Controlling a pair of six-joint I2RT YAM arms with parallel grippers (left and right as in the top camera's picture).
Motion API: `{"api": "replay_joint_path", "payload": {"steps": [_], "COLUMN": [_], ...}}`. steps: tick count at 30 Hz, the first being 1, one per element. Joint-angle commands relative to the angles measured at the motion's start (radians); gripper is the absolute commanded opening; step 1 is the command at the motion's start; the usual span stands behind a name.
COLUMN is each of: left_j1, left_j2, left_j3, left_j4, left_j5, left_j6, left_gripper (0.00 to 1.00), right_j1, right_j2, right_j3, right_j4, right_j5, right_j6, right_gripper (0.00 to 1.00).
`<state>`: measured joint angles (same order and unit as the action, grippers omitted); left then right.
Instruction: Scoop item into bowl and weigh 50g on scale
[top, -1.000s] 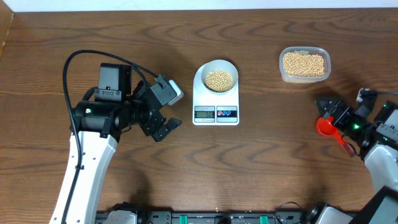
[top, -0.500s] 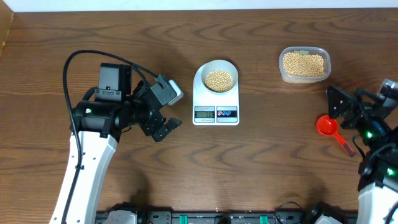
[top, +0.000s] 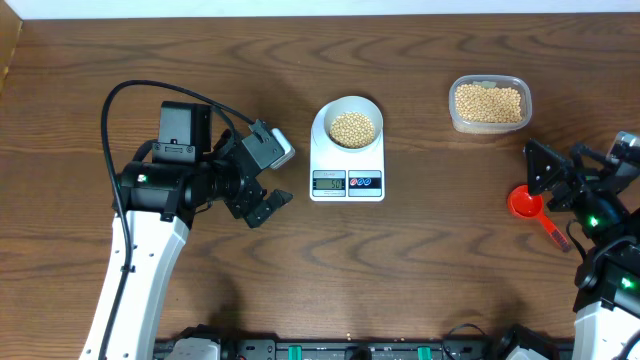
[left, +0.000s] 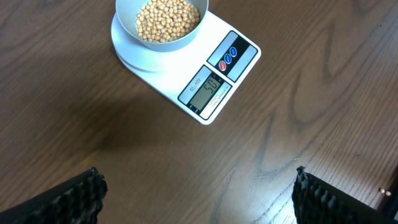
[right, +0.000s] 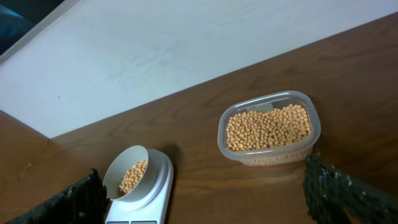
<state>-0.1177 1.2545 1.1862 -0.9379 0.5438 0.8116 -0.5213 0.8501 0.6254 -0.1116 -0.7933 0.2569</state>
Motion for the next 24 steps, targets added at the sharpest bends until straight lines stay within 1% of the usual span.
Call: {"api": "replay_joint_path", "payload": {"steps": [1,6,8,12,24], "left_j1": [0.005,0.005,0.005,0.005,0.005], "left_j2": [-0.014,-0.014,-0.014,-0.014,-0.014], "left_j3": [0.016,0.016,0.016,0.016,0.016], "left_j4": [-0.003,-0.003,-0.003,-0.003,-0.003], "left_j5": [-0.002,-0.002,-0.002,-0.002,-0.002], "left_j6": [-0.005,-0.005,-0.005,-0.005,-0.005], "left_gripper": [0.98,0.98,0.98,0.98,0.98], "right_j1": [0.006,0.005,0.005,0.008,0.091], "right_j2": [0.011,0.010,0.012,0.015,0.047], "right_j3": [0.016,0.016,0.016,0.016,0.016], "right_j4": [-0.002,-0.004,-0.005,-0.005,-0.020], "right_j5": [-0.016,-0.029,-0.029,-0.029,-0.028], "right_j6": [0.034,0.178,0.210,0.210,0.209], "right_gripper": [0.99,0.99,0.99,0.99,0.99]}}
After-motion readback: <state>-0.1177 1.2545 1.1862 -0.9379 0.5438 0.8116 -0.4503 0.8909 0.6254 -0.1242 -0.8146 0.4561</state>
